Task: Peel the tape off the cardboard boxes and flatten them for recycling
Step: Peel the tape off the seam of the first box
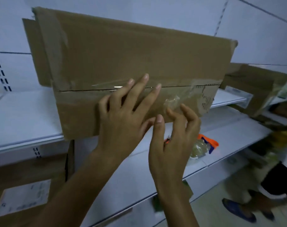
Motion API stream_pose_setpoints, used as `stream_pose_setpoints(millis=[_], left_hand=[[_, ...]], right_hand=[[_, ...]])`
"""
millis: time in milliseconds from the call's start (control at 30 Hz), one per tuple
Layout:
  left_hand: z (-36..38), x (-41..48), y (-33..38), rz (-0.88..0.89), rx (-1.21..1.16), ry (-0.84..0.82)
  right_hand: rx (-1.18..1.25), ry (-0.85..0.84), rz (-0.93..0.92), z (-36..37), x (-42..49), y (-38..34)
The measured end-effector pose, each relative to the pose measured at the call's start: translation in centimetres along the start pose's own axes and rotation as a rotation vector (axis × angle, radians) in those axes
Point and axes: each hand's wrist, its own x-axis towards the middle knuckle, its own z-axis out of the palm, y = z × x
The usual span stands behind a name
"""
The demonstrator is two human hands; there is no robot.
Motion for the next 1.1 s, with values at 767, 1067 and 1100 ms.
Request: stream_pose_setpoints(millis=[767, 1067, 1100], left_hand=[[2.0, 0.3, 2.1, -0.041, -0.153, 0.161], [0.5, 0.8, 2.1, -0.385, -0.702, 0.244], [-0.1, 0.8, 1.4, -0.456, -0.787, 0.283]], right_hand=[[-0.099, -0.210, -0.132, -0.6, 7.2, 6.7], [0.124, -0.148, -0.076, 4.1, 6.8, 8.3], [0.119, -0.152, -0.083, 4.2, 6.9, 8.5]])
